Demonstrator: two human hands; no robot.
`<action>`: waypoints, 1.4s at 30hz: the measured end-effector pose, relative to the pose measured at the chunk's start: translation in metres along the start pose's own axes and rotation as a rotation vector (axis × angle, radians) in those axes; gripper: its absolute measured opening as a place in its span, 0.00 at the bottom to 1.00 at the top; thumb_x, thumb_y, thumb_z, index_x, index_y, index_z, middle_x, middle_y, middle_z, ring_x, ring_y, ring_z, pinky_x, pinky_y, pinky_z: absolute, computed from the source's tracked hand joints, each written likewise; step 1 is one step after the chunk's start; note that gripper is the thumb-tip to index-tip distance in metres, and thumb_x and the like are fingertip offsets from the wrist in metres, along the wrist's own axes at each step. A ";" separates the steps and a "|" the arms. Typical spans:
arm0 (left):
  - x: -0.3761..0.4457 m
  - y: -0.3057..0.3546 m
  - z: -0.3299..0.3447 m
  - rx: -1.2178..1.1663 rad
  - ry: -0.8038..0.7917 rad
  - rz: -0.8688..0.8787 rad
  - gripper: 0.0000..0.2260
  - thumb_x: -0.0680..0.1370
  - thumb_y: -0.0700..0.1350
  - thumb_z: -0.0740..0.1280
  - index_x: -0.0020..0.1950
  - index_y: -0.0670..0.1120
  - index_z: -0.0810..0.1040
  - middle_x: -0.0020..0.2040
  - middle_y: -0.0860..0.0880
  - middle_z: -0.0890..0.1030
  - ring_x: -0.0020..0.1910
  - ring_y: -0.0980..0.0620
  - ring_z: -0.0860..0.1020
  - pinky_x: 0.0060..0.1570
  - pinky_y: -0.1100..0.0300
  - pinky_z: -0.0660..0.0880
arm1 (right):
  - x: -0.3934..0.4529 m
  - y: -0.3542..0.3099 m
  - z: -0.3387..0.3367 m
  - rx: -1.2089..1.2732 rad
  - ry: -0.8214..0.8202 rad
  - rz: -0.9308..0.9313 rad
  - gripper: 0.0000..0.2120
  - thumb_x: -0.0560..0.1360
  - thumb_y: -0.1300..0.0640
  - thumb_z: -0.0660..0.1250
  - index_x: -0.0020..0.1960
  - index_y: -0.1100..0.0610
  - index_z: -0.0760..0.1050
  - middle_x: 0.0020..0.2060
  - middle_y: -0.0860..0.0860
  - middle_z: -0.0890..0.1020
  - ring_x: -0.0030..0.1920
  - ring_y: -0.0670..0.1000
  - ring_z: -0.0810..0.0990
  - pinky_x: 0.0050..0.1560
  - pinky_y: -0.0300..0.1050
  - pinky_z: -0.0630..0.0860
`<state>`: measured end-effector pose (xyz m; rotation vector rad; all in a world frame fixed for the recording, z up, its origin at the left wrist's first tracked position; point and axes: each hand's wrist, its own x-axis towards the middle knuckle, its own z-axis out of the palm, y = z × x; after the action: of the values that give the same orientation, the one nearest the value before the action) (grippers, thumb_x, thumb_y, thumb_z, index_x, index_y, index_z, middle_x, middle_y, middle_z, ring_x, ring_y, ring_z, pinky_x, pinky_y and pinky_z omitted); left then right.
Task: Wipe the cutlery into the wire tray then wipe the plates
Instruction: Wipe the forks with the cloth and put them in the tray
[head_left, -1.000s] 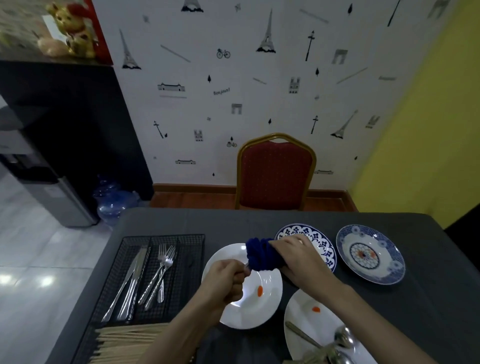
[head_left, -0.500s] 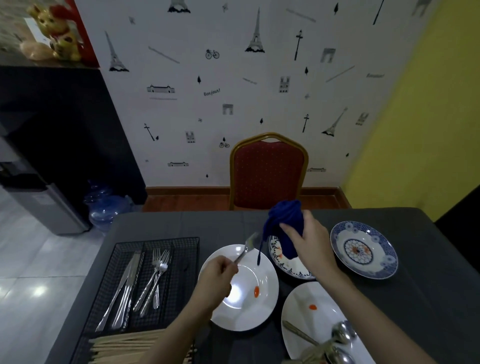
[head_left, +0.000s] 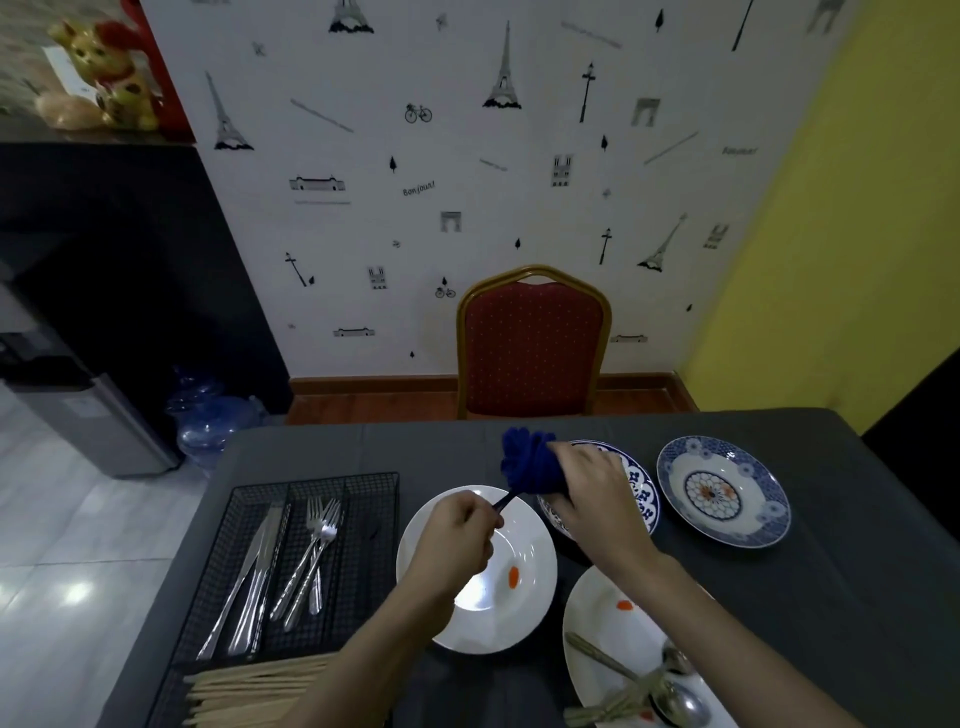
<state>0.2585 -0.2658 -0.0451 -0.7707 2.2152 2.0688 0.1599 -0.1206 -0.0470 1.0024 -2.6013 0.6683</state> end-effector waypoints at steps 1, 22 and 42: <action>0.001 0.001 0.000 -0.015 0.000 -0.005 0.10 0.80 0.38 0.58 0.44 0.37 0.75 0.29 0.49 0.70 0.26 0.55 0.66 0.28 0.62 0.64 | -0.004 -0.006 0.001 0.009 -0.006 -0.059 0.18 0.68 0.53 0.72 0.56 0.58 0.74 0.45 0.53 0.81 0.47 0.54 0.78 0.49 0.45 0.67; 0.002 -0.004 -0.018 0.040 -0.007 0.011 0.10 0.80 0.38 0.58 0.43 0.39 0.77 0.30 0.47 0.71 0.27 0.54 0.67 0.28 0.62 0.64 | 0.001 -0.025 0.018 0.072 0.018 0.084 0.15 0.71 0.56 0.71 0.55 0.56 0.72 0.44 0.52 0.79 0.45 0.53 0.75 0.46 0.44 0.64; 0.000 -0.018 -0.028 0.349 0.084 0.066 0.14 0.82 0.43 0.55 0.43 0.45 0.78 0.33 0.52 0.75 0.28 0.55 0.70 0.29 0.61 0.65 | 0.015 0.002 -0.003 0.551 0.198 0.535 0.10 0.74 0.51 0.69 0.51 0.53 0.71 0.41 0.44 0.78 0.44 0.48 0.79 0.39 0.41 0.72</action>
<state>0.2743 -0.2925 -0.0586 -0.7717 2.5779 1.6268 0.1484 -0.1266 -0.0392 0.3025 -2.5549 1.5839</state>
